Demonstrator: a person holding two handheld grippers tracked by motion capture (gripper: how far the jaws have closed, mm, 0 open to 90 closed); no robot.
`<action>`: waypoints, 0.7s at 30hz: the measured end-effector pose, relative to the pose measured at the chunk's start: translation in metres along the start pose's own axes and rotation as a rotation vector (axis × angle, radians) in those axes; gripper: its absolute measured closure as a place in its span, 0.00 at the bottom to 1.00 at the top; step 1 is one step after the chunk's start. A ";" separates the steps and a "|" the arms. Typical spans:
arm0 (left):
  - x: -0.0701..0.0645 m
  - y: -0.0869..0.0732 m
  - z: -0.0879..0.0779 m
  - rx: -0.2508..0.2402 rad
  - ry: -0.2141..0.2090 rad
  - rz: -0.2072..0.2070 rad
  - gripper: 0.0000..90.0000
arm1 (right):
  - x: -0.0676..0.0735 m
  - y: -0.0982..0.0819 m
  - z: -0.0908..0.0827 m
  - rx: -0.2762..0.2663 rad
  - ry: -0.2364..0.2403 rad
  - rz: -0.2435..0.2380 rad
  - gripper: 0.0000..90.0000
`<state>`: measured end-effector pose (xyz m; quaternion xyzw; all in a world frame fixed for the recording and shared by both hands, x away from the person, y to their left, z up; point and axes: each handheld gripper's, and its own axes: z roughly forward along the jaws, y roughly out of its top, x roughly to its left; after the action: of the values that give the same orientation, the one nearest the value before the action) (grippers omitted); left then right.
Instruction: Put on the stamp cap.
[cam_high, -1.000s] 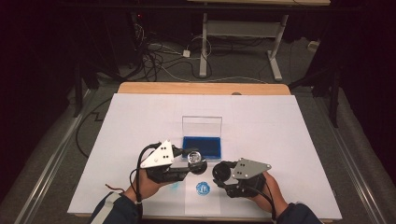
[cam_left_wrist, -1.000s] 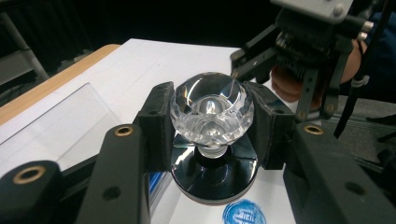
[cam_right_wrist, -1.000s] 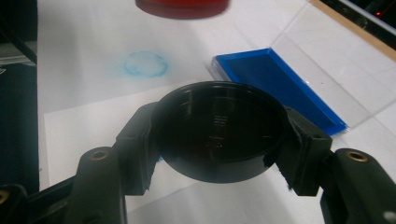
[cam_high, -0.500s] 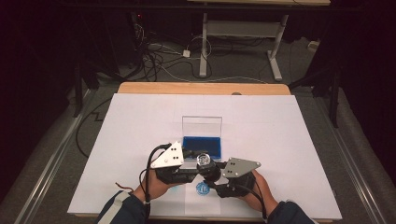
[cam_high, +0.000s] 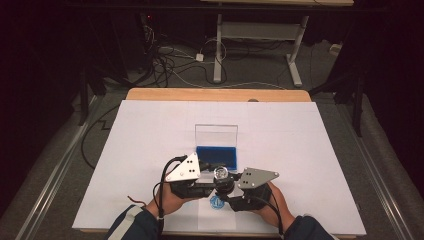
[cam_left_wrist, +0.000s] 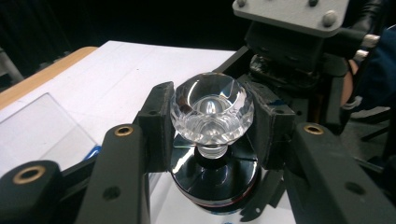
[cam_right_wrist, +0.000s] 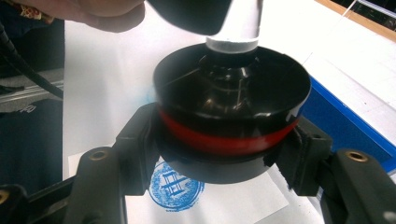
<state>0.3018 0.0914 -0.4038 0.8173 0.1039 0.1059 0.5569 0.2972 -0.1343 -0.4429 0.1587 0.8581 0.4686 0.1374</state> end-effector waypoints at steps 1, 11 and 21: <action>0.000 0.000 0.000 0.000 -0.002 0.001 0.60 | 0.000 0.000 0.000 0.003 -0.003 -0.002 0.42; -0.002 -0.002 0.002 -0.004 -0.013 0.008 0.60 | 0.001 -0.001 -0.002 -0.009 -0.002 -0.003 0.42; -0.004 -0.004 0.001 -0.069 0.002 0.008 0.60 | 0.000 -0.001 -0.003 -0.038 0.025 0.035 0.42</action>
<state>0.2983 0.0907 -0.4085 0.7979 0.0973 0.1126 0.5842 0.2963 -0.1373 -0.4420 0.1653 0.8478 0.4890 0.1213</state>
